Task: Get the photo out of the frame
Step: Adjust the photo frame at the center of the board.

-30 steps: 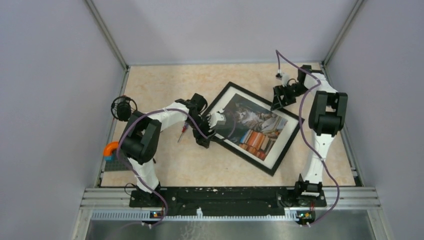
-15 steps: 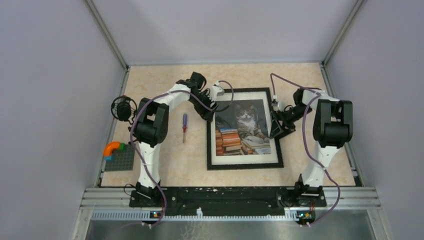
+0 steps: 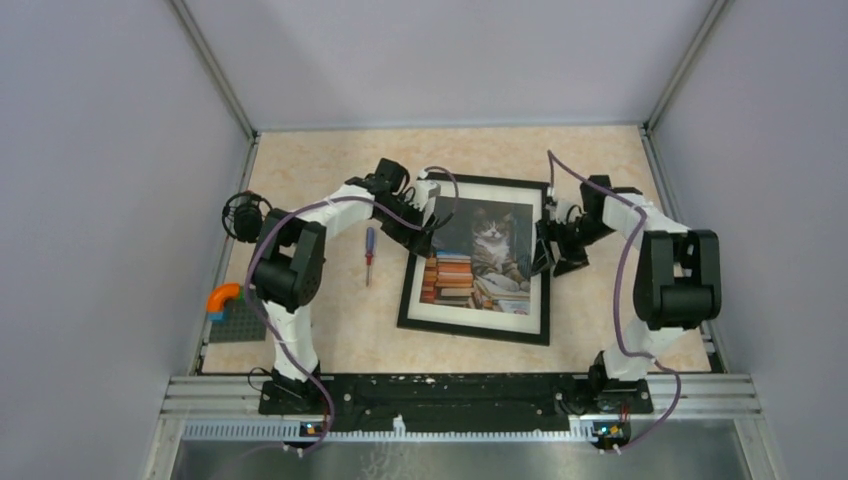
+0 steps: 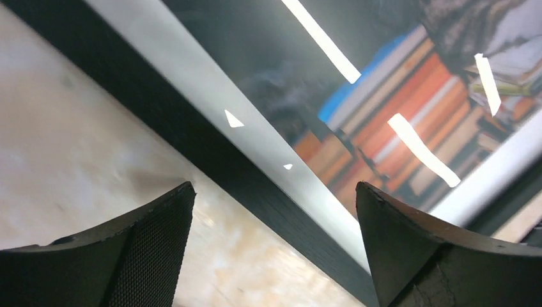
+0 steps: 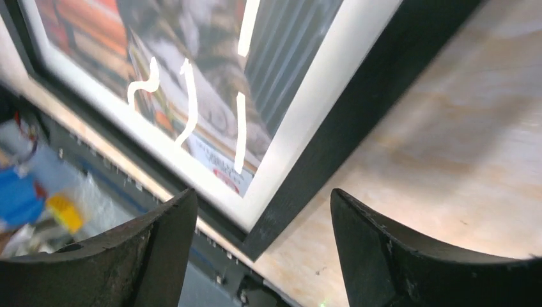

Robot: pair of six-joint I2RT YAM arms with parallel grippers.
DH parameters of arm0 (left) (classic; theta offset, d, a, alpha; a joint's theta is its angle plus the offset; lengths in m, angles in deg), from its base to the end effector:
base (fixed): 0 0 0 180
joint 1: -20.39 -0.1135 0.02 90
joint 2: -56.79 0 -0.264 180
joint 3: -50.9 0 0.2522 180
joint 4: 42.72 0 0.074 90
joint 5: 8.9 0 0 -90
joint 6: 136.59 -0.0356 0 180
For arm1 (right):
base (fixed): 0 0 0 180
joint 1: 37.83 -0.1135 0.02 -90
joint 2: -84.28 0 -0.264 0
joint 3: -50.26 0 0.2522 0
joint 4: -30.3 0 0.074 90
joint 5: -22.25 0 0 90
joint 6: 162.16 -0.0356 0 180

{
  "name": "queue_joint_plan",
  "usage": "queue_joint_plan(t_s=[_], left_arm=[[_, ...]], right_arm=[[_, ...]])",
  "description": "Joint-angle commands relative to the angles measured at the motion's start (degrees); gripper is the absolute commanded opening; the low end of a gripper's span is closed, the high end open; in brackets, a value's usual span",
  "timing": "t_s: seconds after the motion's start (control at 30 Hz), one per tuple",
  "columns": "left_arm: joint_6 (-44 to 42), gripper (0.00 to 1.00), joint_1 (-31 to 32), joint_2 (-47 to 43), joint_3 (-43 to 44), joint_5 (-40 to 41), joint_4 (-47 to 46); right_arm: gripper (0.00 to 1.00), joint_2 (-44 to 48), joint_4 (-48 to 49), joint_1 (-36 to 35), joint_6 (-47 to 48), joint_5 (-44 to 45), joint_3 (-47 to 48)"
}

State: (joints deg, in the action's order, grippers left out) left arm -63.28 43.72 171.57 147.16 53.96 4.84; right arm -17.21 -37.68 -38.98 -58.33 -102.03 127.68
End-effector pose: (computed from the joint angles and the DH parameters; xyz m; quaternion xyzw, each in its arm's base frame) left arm 0.3725 -0.1783 0.1765 0.3711 0.8769 -0.2408 0.1878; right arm 0.2987 0.0261 0.1660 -0.1193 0.9480 0.2947 0.0155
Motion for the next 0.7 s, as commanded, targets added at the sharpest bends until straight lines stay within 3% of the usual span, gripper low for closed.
queue_joint_plan(t_s=[0.0, 0.17, 0.33, 0.67], left_arm=[[20.14, 0.99, 0.22, -10.57, -7.42, 4.48, -6.05], [26.23, 0.99, 0.22, -12.31, -9.74, 14.3, -7.43], [24.86, 0.99, 0.31, -4.45, -1.89, 16.73, -3.12], [19.16, 0.99, 2.61, 1.33, 1.17, 22.96, -10.44]], right_arm=[[0.75, 11.31, 13.96, -1.24, -14.87, 7.81, -0.41], [0.75, 12.06, 16.75, -5.83, -21.23, 21.81, -0.51], [0.74, 10.21, 21.55, -7.55, -23.89, 24.78, -2.38], [0.62, 0.91, 24.88, -7.64, -21.37, 33.84, 2.83]])
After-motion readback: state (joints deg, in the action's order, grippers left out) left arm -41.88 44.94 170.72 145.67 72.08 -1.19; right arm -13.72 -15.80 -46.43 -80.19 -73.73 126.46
